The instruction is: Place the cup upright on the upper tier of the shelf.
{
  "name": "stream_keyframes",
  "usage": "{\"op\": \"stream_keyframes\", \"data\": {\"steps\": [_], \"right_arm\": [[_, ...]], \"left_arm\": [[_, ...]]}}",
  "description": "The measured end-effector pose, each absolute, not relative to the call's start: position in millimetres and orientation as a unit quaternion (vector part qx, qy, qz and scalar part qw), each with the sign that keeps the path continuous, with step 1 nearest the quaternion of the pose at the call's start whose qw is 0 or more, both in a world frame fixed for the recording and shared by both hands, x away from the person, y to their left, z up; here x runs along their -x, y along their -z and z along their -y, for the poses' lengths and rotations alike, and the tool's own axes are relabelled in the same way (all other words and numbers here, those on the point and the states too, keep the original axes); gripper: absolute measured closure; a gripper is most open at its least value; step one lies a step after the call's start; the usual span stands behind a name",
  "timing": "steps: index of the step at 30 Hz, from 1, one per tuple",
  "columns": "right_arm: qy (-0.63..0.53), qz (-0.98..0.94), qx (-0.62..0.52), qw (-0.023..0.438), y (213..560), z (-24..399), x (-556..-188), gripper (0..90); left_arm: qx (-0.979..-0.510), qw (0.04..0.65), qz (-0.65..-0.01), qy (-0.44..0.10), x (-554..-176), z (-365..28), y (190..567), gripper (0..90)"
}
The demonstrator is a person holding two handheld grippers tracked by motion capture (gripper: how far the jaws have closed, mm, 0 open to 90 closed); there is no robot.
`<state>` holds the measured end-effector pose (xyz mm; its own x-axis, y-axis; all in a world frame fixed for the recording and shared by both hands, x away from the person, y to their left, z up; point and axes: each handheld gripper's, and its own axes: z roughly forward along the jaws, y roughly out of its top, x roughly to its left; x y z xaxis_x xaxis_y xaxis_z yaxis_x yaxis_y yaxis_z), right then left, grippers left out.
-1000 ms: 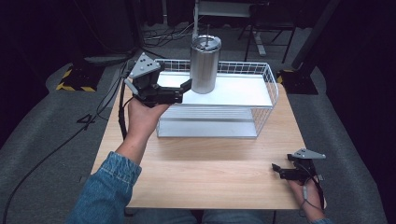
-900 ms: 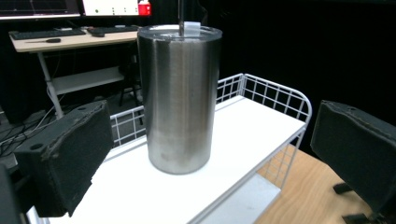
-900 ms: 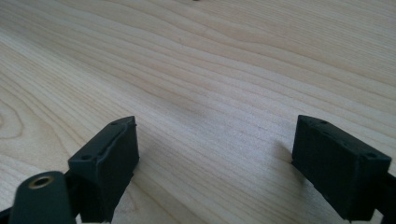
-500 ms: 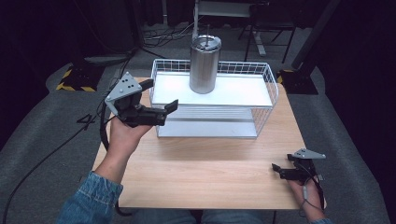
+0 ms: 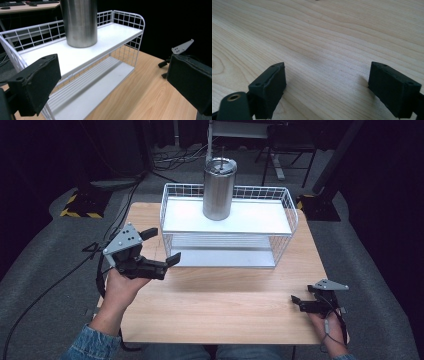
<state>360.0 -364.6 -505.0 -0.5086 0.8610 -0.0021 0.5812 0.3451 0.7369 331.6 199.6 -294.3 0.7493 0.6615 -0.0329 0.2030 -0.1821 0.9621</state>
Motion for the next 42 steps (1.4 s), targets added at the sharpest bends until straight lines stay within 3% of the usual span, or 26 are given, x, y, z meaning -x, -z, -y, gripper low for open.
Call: {"op": "stream_keyframes", "data": {"steps": [42], "right_arm": [[-0.349, -0.795, -0.453, 0.201, 505, 365, -360, 14.9]], "left_arm": [[-0.789, 0.467, -0.366, -0.162, -310, -200, 448, 1.4]]}}
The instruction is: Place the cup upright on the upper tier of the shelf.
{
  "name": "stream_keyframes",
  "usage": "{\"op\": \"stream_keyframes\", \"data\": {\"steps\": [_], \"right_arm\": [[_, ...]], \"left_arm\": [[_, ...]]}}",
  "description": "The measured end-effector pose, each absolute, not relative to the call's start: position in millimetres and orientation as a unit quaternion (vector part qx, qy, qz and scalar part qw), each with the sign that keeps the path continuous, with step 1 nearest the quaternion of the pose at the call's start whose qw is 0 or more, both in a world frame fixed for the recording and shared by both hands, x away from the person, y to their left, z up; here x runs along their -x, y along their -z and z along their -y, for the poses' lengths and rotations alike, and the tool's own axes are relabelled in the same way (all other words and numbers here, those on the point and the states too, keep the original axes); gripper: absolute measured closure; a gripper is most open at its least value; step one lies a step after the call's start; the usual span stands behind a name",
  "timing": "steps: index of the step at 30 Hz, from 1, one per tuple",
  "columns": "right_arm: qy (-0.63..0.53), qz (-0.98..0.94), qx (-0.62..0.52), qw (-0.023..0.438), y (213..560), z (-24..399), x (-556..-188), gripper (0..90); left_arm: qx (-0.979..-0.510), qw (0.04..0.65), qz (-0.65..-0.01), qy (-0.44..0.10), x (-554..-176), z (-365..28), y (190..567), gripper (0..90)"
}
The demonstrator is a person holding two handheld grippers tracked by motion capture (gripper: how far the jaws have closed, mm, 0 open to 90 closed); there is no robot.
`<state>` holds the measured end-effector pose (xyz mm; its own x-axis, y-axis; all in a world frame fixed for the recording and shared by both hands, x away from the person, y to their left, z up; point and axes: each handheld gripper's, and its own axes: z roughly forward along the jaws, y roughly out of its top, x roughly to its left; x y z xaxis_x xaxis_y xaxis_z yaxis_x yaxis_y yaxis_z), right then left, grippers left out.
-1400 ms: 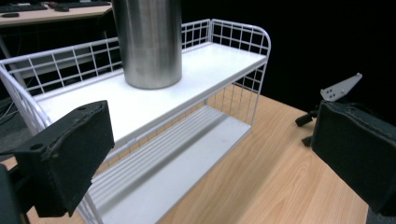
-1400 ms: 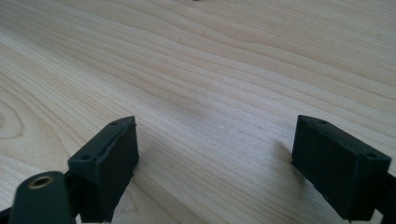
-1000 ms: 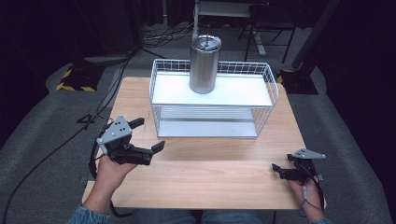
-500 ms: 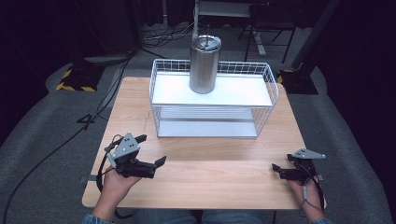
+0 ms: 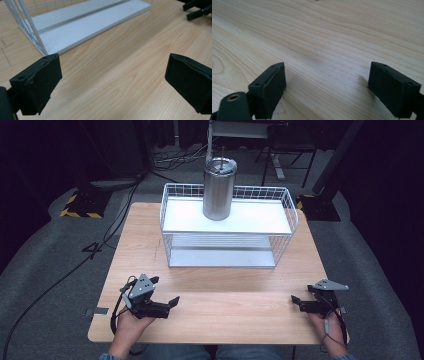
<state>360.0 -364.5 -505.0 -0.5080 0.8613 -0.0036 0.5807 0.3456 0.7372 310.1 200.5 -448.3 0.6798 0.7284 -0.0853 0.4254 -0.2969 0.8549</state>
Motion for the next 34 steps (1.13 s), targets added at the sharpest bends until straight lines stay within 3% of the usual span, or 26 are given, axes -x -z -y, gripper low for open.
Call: {"op": "stream_keyframes", "data": {"steps": [16, 20, 25, 34], "right_arm": [[-0.348, -0.795, -0.453, 0.203, 505, 364, -360, 15.2], [-0.348, -0.795, -0.453, 0.203, 505, 364, -360, 15.3], [-0.349, -0.795, -0.453, 0.203, 505, 364, -360, 15.3], [-0.348, -0.795, -0.453, 0.203, 505, 364, -360, 15.3]], "left_arm": [[-0.817, 0.389, -0.401, -0.142, -317, -194, 487, 3.3], [-0.825, 0.355, -0.423, -0.118, -322, -191, 497, 8.2], [-0.842, 0.321, -0.408, -0.149, -322, -186, 503, 7.9], [-0.836, 0.330, -0.412, -0.149, -322, -185, 506, 5.0]]}}
